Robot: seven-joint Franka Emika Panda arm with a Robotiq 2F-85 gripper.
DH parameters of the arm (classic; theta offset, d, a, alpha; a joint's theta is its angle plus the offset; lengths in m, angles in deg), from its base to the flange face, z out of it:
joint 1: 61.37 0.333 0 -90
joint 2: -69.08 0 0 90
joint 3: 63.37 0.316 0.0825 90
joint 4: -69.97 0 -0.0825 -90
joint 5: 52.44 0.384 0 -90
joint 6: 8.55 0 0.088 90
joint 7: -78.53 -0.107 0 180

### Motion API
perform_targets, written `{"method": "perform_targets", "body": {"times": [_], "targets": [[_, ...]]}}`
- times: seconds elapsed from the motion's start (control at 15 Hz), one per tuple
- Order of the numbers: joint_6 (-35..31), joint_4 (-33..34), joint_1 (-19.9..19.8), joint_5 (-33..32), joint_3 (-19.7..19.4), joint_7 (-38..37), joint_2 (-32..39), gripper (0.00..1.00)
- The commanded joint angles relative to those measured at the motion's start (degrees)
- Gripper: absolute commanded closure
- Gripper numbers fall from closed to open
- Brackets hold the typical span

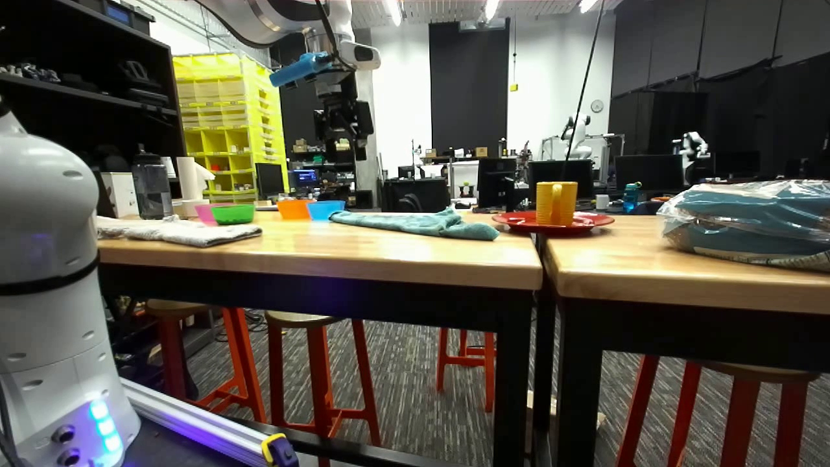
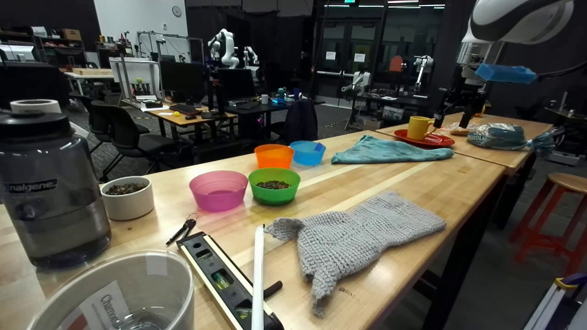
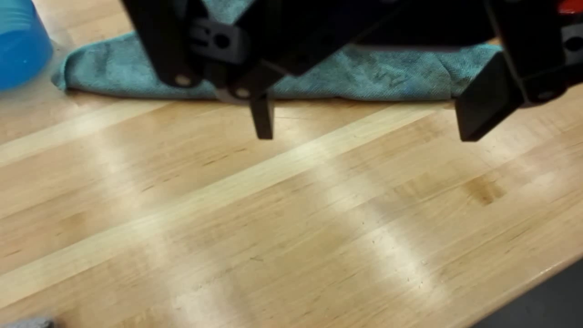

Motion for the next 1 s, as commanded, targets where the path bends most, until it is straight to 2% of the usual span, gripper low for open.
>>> {"method": "perform_targets", "body": {"times": [0.0, 0.4, 0.93], "targets": [[0.2, 0.2, -0.2, 0.1, 0.2, 0.1, 0.1, 0.00], [0.5, 0.8, -0.4, 0.0, 0.1, -0.1, 0.9, 0.00], [0.4, 10.2, -2.1, 0.0, -3.3, 1.1, 12.0, 0.00]]}}
